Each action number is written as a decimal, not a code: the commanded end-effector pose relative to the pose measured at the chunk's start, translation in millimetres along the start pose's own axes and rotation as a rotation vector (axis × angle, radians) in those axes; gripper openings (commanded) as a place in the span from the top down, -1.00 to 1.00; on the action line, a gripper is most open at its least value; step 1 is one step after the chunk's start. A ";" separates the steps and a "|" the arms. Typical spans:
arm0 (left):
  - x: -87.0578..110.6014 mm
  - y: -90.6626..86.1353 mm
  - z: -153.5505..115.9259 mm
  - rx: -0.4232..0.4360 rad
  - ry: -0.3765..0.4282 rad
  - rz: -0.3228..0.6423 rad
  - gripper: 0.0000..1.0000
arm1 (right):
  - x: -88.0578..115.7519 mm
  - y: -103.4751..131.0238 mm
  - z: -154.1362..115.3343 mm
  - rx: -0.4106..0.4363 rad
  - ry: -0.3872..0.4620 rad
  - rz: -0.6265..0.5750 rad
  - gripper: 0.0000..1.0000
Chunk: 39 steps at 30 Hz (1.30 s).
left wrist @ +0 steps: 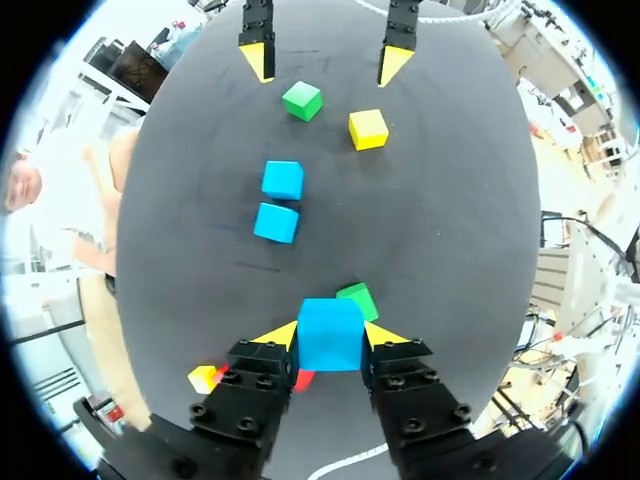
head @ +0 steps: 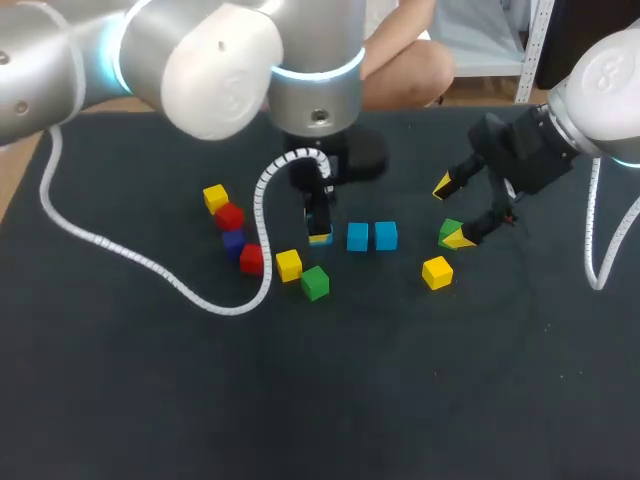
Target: Place the blue cubes, place green cubes on the blue cubes, place the yellow cubes on the green cubes, then place the red cubes on the yellow cubes, and place purple cube on the red cubes.
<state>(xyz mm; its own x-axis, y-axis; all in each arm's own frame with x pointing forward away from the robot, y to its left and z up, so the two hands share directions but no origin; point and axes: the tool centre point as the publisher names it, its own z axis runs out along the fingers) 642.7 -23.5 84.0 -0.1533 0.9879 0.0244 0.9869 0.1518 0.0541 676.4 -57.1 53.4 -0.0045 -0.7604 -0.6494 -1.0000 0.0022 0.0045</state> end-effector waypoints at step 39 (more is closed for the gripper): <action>-17.2 47.7 57.7 0.053 0.043 -0.053 1.00 | 0.1 0.2 -0.1 0.000 -0.002 -0.001 -1.00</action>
<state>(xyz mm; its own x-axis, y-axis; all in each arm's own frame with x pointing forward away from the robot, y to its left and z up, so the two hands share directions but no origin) 687.1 -26.8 30.1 -0.2071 0.9772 0.0461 0.9781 0.2058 0.0320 676.4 -57.1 53.4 -0.0046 -0.7604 -0.6494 -1.0000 0.0022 0.0045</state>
